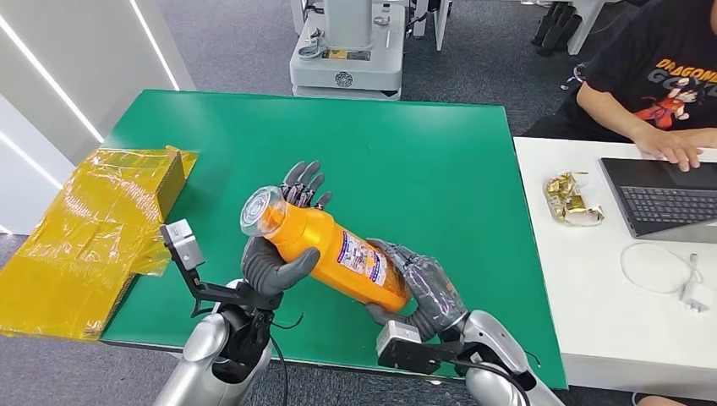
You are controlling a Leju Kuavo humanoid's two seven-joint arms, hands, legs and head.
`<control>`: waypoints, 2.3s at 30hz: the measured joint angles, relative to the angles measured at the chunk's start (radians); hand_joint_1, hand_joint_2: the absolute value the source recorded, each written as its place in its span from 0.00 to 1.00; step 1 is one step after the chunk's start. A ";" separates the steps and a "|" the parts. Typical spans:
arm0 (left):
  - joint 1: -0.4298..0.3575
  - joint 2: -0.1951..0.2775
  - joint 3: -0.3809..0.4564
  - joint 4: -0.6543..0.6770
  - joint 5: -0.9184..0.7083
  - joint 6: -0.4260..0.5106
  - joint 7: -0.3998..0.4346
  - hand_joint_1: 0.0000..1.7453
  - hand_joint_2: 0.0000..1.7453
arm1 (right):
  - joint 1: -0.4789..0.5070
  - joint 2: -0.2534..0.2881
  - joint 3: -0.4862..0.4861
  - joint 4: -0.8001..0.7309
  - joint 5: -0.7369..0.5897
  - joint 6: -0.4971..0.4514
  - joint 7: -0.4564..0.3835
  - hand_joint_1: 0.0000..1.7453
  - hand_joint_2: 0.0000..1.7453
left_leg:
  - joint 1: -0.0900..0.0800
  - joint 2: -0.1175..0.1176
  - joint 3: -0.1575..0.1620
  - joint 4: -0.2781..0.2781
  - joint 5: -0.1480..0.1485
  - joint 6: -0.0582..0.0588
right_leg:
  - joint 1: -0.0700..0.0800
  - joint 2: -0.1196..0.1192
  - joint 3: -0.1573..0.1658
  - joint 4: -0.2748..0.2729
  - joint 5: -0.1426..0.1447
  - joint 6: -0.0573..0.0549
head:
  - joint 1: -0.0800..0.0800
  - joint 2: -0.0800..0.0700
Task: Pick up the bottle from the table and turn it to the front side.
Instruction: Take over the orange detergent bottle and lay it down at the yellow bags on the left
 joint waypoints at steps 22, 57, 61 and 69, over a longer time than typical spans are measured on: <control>-0.005 0.008 0.001 0.022 -0.040 0.037 -0.039 1.00 1.00 | -0.005 0.004 0.000 0.033 -0.004 0.053 0.000 1.00 1.00 | 0.000 0.000 0.000 0.000 0.000 0.000 | 0.000 0.000 0.000 0.000 0.000 0.000 | 0.000 0.000; -0.020 0.006 0.001 0.033 -0.033 0.069 -0.038 1.00 1.00 | 0.051 0.058 -0.057 -0.039 -0.097 -0.157 -0.022 0.00 1.00 | 0.000 0.000 0.000 0.000 0.000 0.000 | 0.000 0.000 0.000 0.000 0.000 0.000 | 0.000 0.000; -0.018 0.006 0.001 0.033 -0.033 0.092 -0.036 1.00 1.00 | 0.093 0.068 -0.080 -0.112 -0.140 -0.218 -0.034 0.00 1.00 | 0.000 0.000 0.000 0.000 0.000 0.000 | 0.000 0.000 0.000 0.000 0.000 0.000 | 0.000 0.000; -0.008 0.007 0.001 0.011 -0.058 0.143 -0.033 1.00 1.00 | 0.219 0.076 -0.109 -0.312 -0.261 -0.364 -0.119 0.00 1.00 | 0.000 0.000 -0.001 0.000 0.000 0.000 | 0.000 0.000 0.000 0.000 0.000 0.000 | 0.000 0.000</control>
